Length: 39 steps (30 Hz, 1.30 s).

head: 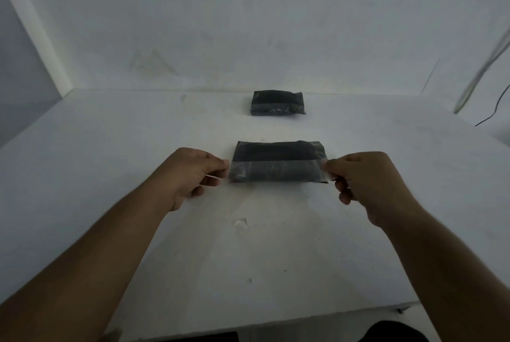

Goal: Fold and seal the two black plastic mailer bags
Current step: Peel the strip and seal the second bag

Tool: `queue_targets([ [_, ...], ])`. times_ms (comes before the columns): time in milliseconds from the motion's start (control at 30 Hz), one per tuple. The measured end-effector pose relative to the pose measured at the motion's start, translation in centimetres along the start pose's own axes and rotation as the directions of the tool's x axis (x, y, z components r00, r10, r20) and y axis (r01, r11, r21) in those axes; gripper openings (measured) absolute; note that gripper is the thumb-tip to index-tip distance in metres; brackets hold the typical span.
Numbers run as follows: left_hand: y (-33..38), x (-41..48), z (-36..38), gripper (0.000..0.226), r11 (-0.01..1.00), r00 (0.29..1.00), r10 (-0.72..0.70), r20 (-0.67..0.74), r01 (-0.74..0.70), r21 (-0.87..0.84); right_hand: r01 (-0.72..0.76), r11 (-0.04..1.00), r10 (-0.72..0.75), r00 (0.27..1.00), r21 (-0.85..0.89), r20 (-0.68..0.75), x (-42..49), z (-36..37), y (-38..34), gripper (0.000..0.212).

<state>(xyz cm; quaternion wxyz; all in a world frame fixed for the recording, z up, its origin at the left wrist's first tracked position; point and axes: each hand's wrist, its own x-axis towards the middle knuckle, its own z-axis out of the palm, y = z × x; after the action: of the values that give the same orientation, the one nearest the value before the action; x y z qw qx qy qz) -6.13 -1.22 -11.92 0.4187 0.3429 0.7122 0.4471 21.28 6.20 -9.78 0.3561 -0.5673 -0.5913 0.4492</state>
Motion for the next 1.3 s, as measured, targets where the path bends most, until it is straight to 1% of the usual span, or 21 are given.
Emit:
queue_targets([
  [267,-0.2,0.2,1.0,0.014,0.995,0.993,0.063,-0.098,-0.055,0.079,-0.061,0.998,0.061,0.998,-0.021,-0.014,0.6,0.3,-0.5,0.028],
  [433,-0.2,0.6,1.4,0.019,0.983,0.986,0.124,-0.108,-0.108,0.146,-0.103,0.994,0.103,0.995,-0.025,-0.009,0.8,0.2,-0.7,0.032],
  [633,-0.3,0.9,1.7,0.021,0.959,0.977,0.177,-0.115,-0.145,0.244,-0.114,0.993,0.114,0.994,-0.033,0.003,1.1,0.4,-0.5,0.035],
  [900,0.1,1.4,1.5,0.022,0.972,0.988,0.105,-0.11,-0.079,0.222,-0.132,0.991,0.133,0.991,-0.035,0.015,1.4,0.7,0.1,0.031],
  [1067,0.0,1.5,1.5,0.017,0.969,0.992,0.106,-0.067,-0.089,0.23,-0.135,0.991,0.136,0.991,-0.012,0.02,1.5,0.6,0.4,0.033],
  [1167,0.0,1.5,1.6,0.015,0.969,0.992,0.113,-0.062,-0.096,0.226,-0.144,0.99,0.144,0.989,0.0,0.022,1.6,0.5,0.6,0.035],
  [1300,0.0,1.6,1.6,0.014,0.97,0.991,0.115,-0.068,-0.097,0.222,-0.159,0.987,0.159,0.987,0.005,0.022,1.7,0.3,0.9,0.032],
])
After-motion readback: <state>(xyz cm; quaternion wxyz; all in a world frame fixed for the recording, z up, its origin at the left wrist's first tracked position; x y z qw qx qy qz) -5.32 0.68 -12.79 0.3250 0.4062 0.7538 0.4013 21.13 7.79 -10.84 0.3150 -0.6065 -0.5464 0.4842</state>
